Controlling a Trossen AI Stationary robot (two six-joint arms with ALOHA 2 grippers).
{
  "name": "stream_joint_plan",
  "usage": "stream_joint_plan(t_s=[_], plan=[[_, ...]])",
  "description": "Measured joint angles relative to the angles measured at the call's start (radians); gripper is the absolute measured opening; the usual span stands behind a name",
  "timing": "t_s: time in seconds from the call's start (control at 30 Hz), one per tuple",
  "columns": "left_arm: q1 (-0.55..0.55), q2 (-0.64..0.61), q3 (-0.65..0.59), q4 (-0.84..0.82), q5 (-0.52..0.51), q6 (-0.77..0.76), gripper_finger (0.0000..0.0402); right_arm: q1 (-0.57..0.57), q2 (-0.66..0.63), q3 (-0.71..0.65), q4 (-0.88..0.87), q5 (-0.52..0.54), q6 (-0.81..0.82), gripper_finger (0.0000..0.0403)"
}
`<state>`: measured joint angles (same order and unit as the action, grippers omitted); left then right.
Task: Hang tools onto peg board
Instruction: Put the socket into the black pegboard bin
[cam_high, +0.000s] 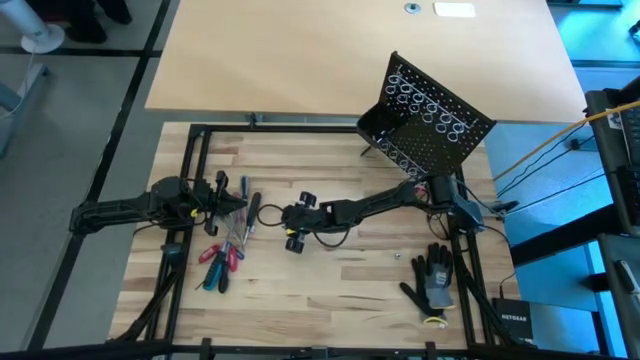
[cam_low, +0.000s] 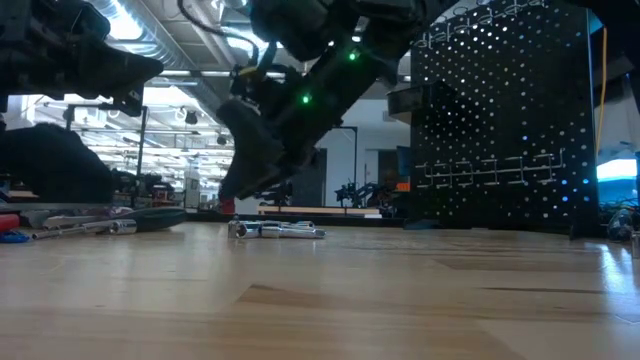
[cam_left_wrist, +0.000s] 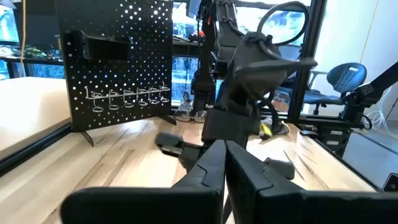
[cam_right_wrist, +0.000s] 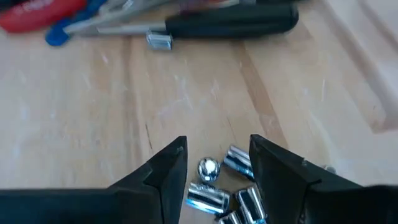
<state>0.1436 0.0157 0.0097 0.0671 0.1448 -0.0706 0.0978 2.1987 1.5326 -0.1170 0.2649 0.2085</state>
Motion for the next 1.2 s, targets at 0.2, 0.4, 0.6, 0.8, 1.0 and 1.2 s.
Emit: stream_joint_plan(t_s=[0.2,0.4,0.6,0.8,1.0,1.2], plan=[[0.0,0.0,0.0,0.001,0.0,0.0,0.0001,-0.002,0.002,0.0,-0.003,0.004,0.022,0.0175],[0.0,0.0,0.0,0.001,0.0,0.0,0.0001,-0.002,0.002,-0.027,0.001,0.004,0.023,0.0175],[0.0,0.0,0.0,0.001,0.0,0.0,0.0001,-0.002,0.002,-0.037,0.021,0.004,0.023,0.0175],[0.0,0.0,0.0,0.0,0.0,0.0,0.0001,-0.002,0.017,-0.037,0.054,-0.031,0.023,0.0175],[0.0,0.0,0.0,0.001,0.0,-0.001,0.0001,-0.006,0.034,-0.037,0.068,-0.035,0.022,0.0175],[0.0,0.0,0.0,0.001,0.0,-0.001,0.0001,-0.007,0.039,-0.037,0.065,-0.041,0.022,0.0152]])
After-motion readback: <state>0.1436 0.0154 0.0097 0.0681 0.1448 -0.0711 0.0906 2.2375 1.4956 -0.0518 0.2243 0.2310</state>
